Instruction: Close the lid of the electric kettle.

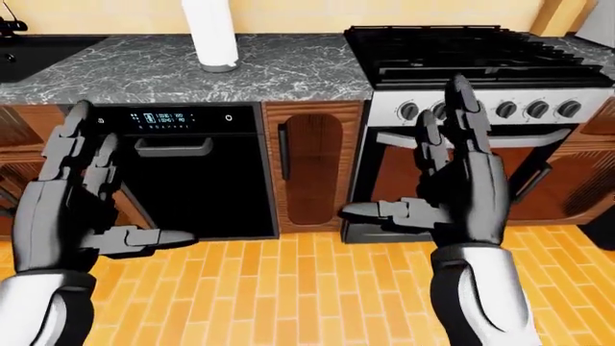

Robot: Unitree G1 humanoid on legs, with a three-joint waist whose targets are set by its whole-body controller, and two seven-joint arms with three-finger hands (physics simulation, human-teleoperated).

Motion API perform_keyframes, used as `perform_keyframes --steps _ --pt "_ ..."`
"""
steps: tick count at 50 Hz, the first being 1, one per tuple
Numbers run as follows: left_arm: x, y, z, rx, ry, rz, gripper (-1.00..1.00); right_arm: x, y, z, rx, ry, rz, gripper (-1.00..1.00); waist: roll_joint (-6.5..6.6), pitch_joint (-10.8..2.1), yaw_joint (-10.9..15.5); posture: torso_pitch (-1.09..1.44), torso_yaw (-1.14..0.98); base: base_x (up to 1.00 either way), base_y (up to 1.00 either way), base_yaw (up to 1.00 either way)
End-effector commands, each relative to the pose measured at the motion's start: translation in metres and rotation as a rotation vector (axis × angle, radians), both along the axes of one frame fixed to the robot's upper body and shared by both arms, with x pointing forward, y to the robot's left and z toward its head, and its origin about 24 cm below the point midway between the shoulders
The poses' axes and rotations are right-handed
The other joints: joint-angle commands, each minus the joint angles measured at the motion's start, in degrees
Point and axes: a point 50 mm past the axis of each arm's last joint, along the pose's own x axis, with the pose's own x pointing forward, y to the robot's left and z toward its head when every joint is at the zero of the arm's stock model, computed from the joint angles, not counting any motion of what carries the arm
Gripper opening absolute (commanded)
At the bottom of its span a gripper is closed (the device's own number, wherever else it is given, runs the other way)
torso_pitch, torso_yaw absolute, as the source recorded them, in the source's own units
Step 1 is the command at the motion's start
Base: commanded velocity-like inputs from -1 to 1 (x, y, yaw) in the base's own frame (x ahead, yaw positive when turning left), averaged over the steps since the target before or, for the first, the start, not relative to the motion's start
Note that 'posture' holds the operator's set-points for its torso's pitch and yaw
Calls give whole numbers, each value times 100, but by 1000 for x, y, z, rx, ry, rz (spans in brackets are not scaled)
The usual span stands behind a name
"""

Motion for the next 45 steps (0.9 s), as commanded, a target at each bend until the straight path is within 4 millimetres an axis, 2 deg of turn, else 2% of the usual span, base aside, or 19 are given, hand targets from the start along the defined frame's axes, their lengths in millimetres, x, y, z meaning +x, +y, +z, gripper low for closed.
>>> perform_keyframes --steps 1,12,16,24,26,29,31,34,39,45 --pt "-3 -2 9 14 -59 -7 100 -3 3 8 2 -31 18 100 -13 -40 5 0 0 0 0 0" --pt "0 2 23 35 -113 3 100 -16 -5 33 31 -97 13 100 -78 24 15 0 0 0 0 0" --pt "0 2 26 35 -124 2 100 -17 -5 33 24 -99 13 100 -94 46 12 0 0 0 0 0" --pt "2 9 40 48 -166 18 100 -26 -9 49 34 -136 5 100 -122 60 9 0 0 0 0 0" --pt "0 13 50 49 -184 20 100 -29 -10 55 36 -149 3 100 -112 52 5 0 0 0 0 0" --pt "-26 16 79 46 -204 26 100 -33 -11 61 37 -164 3 100 -40 34 -40 0 0 0 0 0" --pt "-32 14 87 42 -214 24 100 -34 -11 63 39 -170 4 100 -27 111 -80 0 0 0 0 0" --pt "-32 14 84 41 -214 28 100 -34 -11 63 37 -169 8 100 -2 182 -42 0 0 0 0 0" --pt "-33 14 84 42 -213 28 100 -34 -9 62 25 -167 6 100 94 174 4 0 0 0 0 0" --pt "-33 14 85 44 -215 29 100 -33 -11 61 16 -165 -2 100 107 191 -12 0 0 0 0 0"
